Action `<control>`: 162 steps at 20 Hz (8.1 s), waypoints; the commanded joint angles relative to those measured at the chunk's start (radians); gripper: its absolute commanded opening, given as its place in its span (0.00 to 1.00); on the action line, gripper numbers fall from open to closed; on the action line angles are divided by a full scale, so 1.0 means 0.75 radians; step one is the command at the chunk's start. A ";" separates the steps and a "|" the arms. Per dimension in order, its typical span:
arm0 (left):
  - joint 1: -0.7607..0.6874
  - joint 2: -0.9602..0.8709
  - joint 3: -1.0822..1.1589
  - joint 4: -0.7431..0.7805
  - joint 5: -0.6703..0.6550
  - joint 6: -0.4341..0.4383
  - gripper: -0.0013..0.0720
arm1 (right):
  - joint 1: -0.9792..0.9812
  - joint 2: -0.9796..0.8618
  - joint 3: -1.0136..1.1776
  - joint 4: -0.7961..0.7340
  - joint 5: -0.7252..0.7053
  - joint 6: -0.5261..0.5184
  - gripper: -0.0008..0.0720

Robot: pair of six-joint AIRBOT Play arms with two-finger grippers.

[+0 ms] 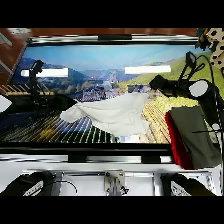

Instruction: Fold the shirts.

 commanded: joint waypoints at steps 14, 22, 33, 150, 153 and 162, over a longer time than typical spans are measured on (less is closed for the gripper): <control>-0.002 -0.055 -0.002 -0.003 0.034 0.012 0.06 | 0.462 -0.047 -0.565 0.460 0.147 0.113 0.95; -0.002 -0.055 -0.002 -0.001 0.034 0.037 0.06 | 0.556 -0.255 -0.565 0.755 -0.066 0.024 0.95; -0.002 -0.055 -0.002 -0.001 0.034 0.037 0.06 | 0.569 -0.266 -0.564 0.799 -0.166 0.089 0.23; 0.466 -0.087 0.544 0.099 -0.601 0.221 0.06 | -0.100 0.044 0.168 0.356 0.631 -0.555 0.12; 0.466 -0.087 1.201 0.119 -0.544 0.174 0.06 | -0.132 0.309 0.686 0.128 0.454 -0.519 0.12; 0.464 0.289 1.397 0.508 -0.118 -0.305 0.06 | -0.132 0.723 1.142 -0.208 0.380 -0.168 0.12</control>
